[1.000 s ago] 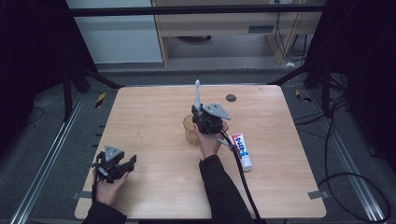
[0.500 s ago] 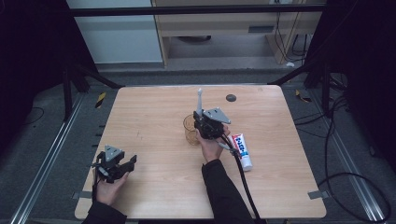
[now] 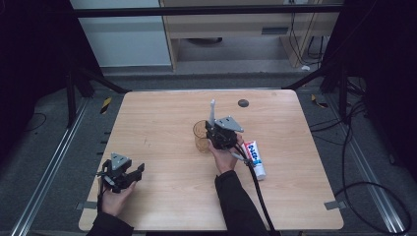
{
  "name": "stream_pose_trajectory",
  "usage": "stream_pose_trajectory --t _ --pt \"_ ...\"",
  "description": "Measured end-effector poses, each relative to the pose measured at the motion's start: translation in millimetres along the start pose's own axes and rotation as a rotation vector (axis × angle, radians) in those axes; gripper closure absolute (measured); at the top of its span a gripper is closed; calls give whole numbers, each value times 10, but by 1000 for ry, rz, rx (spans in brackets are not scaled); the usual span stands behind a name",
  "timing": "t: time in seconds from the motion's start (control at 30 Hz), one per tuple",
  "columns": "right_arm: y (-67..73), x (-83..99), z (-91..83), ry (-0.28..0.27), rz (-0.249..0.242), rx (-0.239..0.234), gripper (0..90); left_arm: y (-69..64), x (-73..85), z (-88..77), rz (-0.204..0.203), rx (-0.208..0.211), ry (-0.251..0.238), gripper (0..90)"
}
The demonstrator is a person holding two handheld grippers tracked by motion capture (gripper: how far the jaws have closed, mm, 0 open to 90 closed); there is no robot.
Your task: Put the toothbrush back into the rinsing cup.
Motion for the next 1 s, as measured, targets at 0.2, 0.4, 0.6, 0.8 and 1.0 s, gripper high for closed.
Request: stream_pose_trajectory --t 0.2,0.4,0.6,0.8,1.0 --pt "-13 6 -29 4 -3 -13 668 -1 1 -2 1 0 0 462" --pt "-3 8 -60 19 -14 -21 652 -1 1 -2 1 1 0 462" --pt "-9 22 -81 28 -17 -20 630 -4 2 -3 2 1 0 462" --pt "-10 25 -88 37 -23 -17 609 -5 1 -4 2 2 0 462" --pt "-12 35 -76 50 -25 -11 597 -4 1 -6 3 2 -1 462"
Point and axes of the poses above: each handheld gripper's, and its own axes: z roughly forward along the jaws, x roughly out of its underside, y roughly to its left, the point moved 1 cm from there along z, roughly forward along the jaws, and after that the axes turned 3 degrees about y, right-handed, at the moved point
